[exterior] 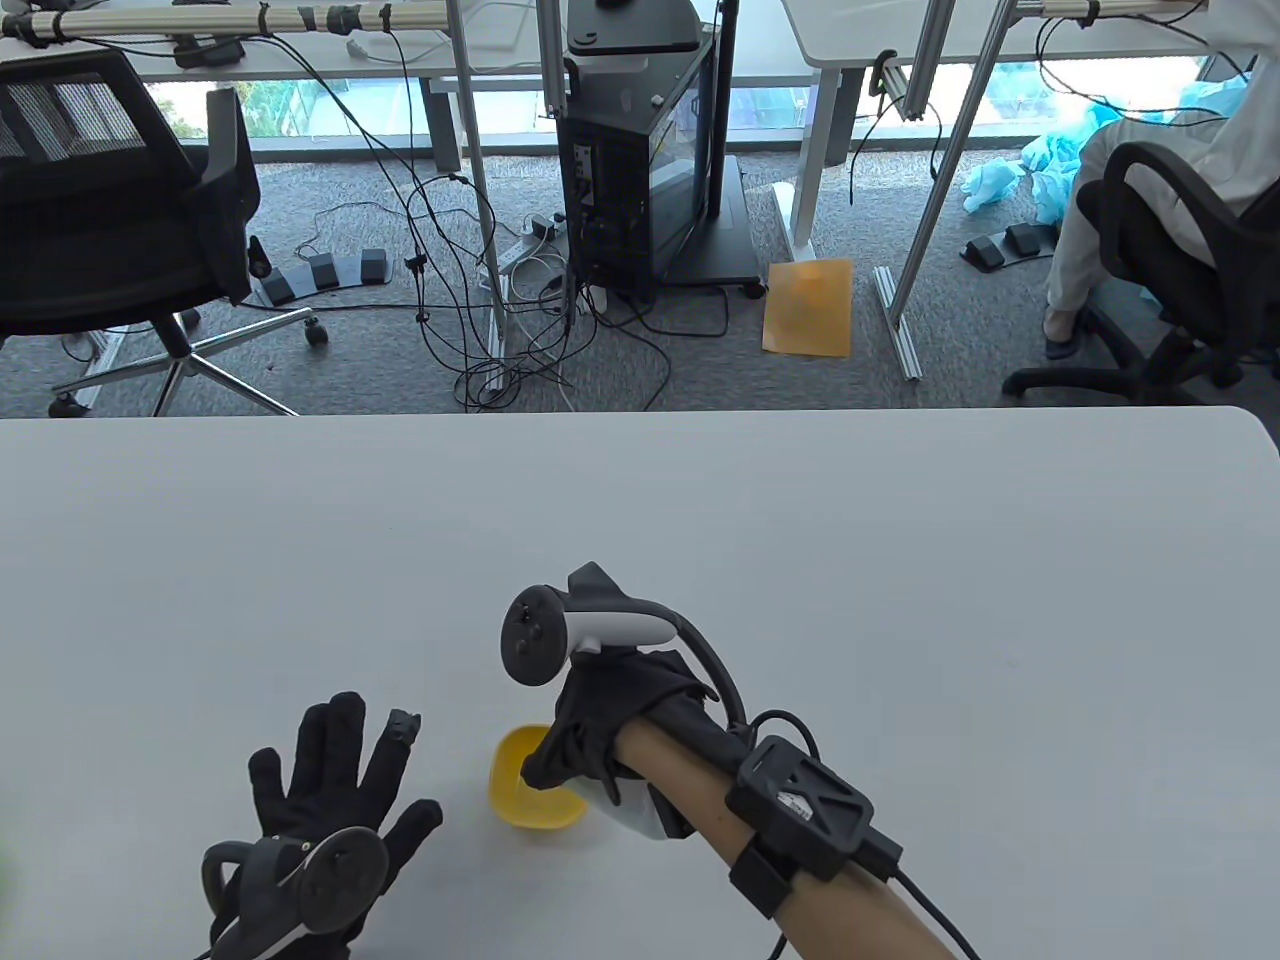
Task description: Invert dispenser and press with thumb onto small dish
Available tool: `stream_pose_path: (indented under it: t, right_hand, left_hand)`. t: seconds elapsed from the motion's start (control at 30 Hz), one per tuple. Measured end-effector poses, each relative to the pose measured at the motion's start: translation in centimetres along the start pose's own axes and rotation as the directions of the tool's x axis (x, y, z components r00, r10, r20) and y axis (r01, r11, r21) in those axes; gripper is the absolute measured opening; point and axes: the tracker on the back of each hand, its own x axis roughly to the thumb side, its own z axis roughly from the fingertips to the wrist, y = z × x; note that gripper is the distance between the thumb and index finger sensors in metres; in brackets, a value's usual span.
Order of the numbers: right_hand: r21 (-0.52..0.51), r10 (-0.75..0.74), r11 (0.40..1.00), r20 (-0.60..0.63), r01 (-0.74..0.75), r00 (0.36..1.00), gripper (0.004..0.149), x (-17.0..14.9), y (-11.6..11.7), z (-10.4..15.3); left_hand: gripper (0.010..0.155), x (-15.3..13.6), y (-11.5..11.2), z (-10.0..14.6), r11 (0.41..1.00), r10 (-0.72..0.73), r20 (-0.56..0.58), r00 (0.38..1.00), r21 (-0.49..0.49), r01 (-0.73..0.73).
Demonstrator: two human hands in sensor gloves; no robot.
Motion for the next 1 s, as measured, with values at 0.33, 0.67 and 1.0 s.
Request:
stream_pose_path:
  t: [0.33, 0.67, 1.0]
  right_hand:
    - [0.117, 0.095, 0.99, -0.111, -0.082, 0.989, 0.079, 0.7, 0.7, -4.2]
    - [0.217, 0.215, 0.961, -0.2, -0.171, 0.956, 0.079, 1.7, 2.3, -8.7]
    - [0.19, 0.202, 0.966, -0.148, -0.173, 0.968, 0.078, 1.4, 2.1, -8.4]
  left_hand:
    - [0.078, -0.2, 0.0, 0.0, 1.0, 0.003, 0.002, 1.0, 0.001, -0.003]
    - [0.078, -0.1, 0.0, 0.0, 1.0, 0.005, 0.002, 1.0, -0.008, -0.005]
    - [0.078, -0.1, 0.0, -0.1, 1.0, 0.003, 0.0, 1.0, -0.018, -0.003]
